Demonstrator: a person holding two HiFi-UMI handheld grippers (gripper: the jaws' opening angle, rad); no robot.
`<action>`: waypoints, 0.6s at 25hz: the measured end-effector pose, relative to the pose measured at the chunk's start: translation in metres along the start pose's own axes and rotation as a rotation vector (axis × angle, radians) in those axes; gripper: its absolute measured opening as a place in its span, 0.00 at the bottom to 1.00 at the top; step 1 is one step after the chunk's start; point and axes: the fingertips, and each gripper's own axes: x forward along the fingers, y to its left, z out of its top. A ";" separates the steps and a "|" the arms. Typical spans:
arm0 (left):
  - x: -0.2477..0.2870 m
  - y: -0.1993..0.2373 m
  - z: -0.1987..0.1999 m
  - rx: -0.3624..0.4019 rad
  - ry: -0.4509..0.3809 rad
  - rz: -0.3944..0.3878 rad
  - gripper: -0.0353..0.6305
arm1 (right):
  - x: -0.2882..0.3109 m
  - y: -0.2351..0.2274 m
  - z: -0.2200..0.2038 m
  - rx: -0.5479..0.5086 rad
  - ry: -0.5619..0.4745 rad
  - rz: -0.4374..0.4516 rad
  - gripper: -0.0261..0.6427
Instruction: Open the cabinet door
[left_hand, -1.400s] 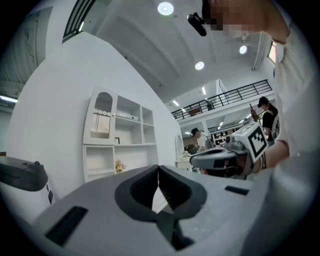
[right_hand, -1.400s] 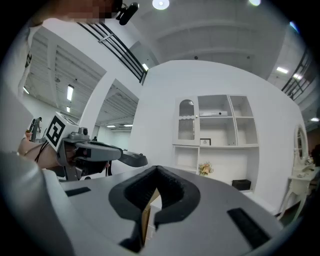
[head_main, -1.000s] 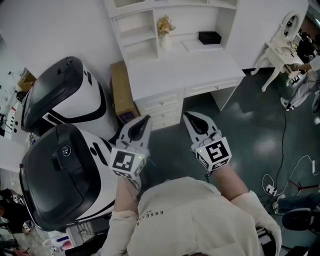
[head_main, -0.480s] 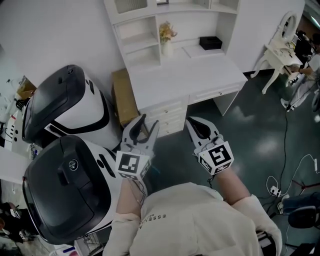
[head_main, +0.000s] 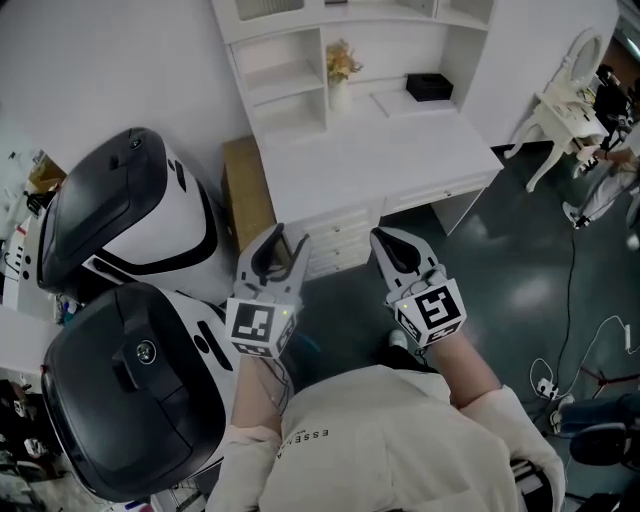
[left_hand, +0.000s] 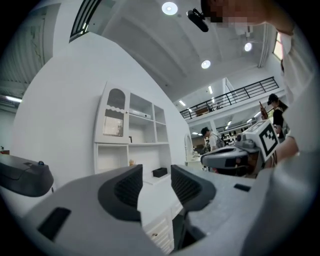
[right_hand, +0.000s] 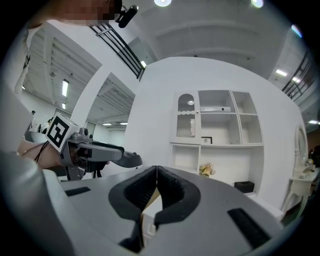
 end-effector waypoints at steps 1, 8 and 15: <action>0.005 0.003 -0.003 -0.003 0.008 0.009 0.29 | 0.006 -0.006 -0.004 0.004 -0.001 0.007 0.06; 0.068 0.010 -0.007 0.021 0.048 0.090 0.29 | 0.050 -0.072 -0.025 -0.004 0.008 0.102 0.06; 0.159 0.010 0.000 0.015 0.083 0.211 0.29 | 0.087 -0.172 -0.033 -0.018 0.013 0.183 0.06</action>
